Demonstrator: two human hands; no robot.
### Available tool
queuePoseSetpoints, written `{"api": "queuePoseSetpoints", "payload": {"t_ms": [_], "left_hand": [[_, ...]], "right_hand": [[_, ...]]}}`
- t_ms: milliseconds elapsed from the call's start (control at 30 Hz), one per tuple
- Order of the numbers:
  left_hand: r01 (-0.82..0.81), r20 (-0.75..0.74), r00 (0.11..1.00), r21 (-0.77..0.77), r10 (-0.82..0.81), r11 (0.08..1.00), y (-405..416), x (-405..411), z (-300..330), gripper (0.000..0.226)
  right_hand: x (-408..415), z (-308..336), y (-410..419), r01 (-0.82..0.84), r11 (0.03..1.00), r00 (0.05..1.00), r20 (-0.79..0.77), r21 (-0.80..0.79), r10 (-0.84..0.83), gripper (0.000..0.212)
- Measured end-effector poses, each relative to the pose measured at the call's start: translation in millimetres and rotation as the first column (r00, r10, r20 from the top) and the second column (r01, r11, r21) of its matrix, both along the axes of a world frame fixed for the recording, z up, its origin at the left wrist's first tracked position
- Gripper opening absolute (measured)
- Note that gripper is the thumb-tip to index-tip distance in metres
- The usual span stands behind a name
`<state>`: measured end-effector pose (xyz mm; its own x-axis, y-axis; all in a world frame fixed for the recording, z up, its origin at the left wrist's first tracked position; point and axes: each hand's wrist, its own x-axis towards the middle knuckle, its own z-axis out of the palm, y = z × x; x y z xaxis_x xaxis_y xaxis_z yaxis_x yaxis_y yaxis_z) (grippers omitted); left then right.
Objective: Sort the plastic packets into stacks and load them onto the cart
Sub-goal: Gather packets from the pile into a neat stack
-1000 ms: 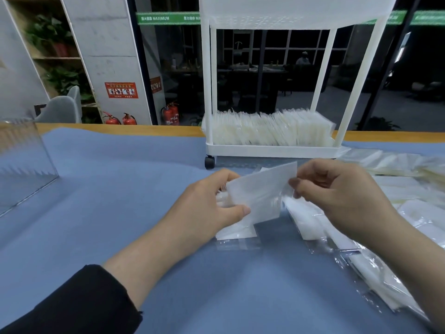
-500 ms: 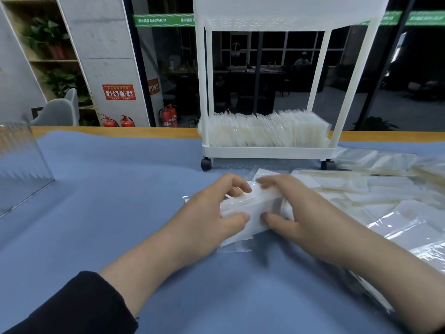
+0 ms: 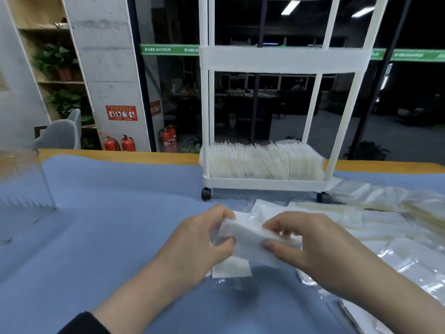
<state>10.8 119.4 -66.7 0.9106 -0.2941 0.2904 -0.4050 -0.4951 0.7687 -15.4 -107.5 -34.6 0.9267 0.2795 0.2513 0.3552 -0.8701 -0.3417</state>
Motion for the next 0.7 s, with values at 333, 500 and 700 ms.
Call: {"api": "queuePoseSetpoints", "payload": {"t_ms": [333, 500, 700], "left_hand": [[0.113, 0.097, 0.990, -0.088, -0.104, 0.990, -37.9, 61.4, 68.2, 0.029], [-0.055, 0.168, 0.982, -0.159, 0.081, 0.986, -54.5, 121.1, 71.7, 0.030], [-0.073, 0.220, 0.971, 0.659, -0.099, 0.748, -91.5, 183.3, 58.8, 0.037]], "right_hand": [[55.2, 81.4, -13.5, 0.067, 0.985, 0.998, -0.003, -0.157, -0.068, 0.034], [117.6, 102.1, -53.8, 0.311, 0.950, 0.946, 0.089, 0.025, -0.312, 0.034], [190.2, 112.6, -67.8, 0.461, 0.887, 0.883, 0.083, 0.034, -0.462, 0.031]]}}
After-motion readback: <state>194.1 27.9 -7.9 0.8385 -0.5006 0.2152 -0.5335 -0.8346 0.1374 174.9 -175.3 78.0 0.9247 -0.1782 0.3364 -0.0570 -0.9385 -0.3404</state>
